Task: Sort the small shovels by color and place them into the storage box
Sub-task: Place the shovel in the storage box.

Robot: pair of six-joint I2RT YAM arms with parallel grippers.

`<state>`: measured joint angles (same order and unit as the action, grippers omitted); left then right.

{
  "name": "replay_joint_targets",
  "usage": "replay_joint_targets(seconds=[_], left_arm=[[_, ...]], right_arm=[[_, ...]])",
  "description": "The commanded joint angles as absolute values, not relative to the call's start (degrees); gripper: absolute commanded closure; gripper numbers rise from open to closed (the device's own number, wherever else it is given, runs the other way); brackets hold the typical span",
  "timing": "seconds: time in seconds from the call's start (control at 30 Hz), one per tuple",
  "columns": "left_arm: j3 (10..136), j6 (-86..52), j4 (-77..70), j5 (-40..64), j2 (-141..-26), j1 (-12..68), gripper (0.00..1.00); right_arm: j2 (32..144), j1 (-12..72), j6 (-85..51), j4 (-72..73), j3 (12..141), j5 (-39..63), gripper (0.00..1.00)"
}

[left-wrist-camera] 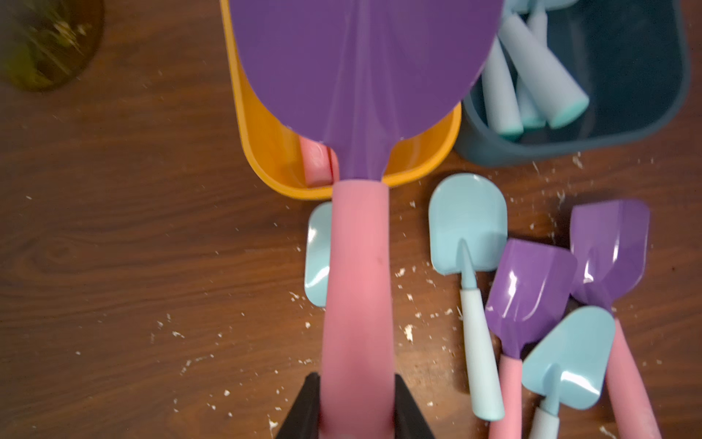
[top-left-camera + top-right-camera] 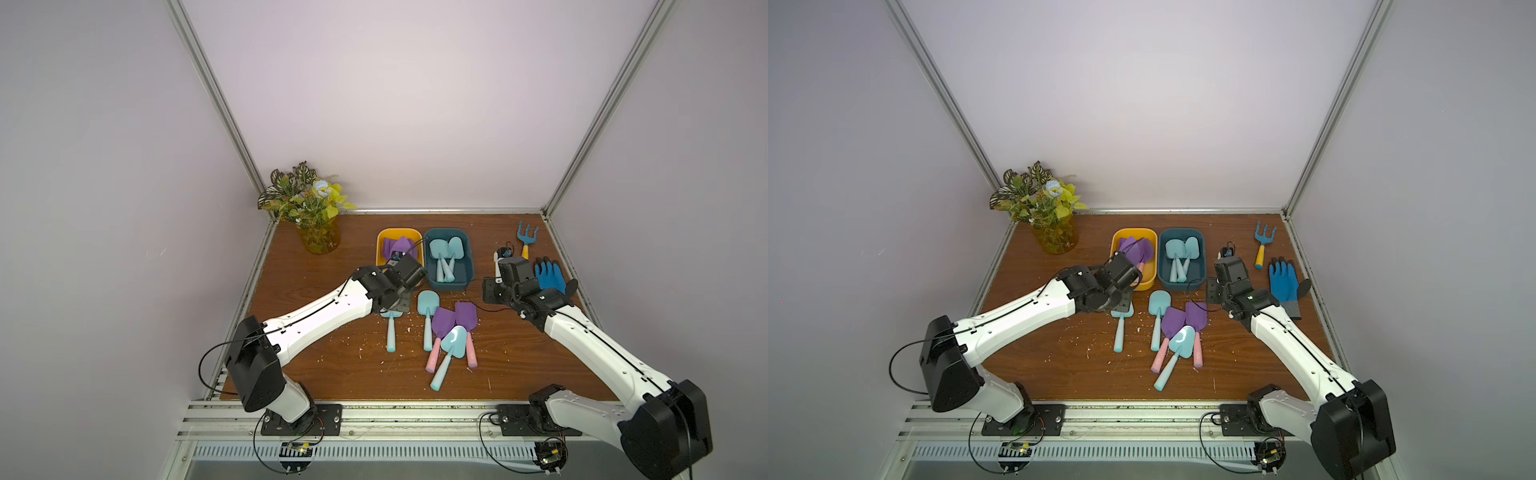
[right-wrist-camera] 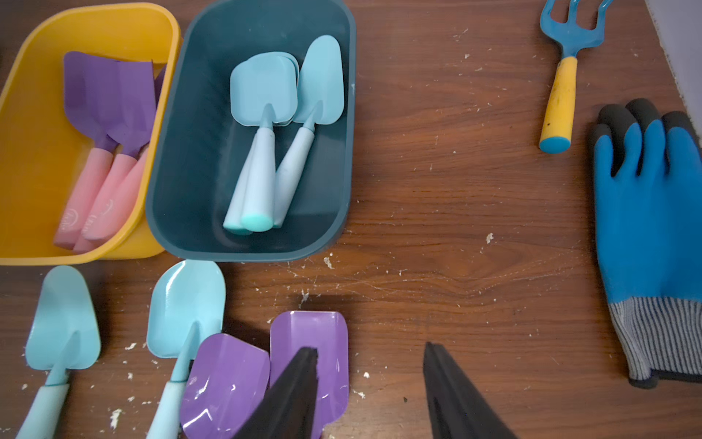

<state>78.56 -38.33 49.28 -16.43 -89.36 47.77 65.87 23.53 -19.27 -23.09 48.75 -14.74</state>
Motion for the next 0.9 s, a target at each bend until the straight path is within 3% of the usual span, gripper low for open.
replay_joint_targets(seconds=[0.0,0.43,0.87], left_arm=[[82.6,-31.9,51.0,-19.5,-92.8,43.9,0.87],[100.5,-24.8,50.8,-15.4,-110.6,34.7,0.87],[105.9,-21.8,50.9,-11.3,-121.9,32.4,0.87]], right_arm=[[64.5,23.4,-18.7,-24.0,50.1,-15.2,0.49],[63.0,23.4,-19.6,-25.8,50.3,-13.6,0.49],[62.7,23.4,-19.8,-25.4,49.2,-13.1,0.49]])
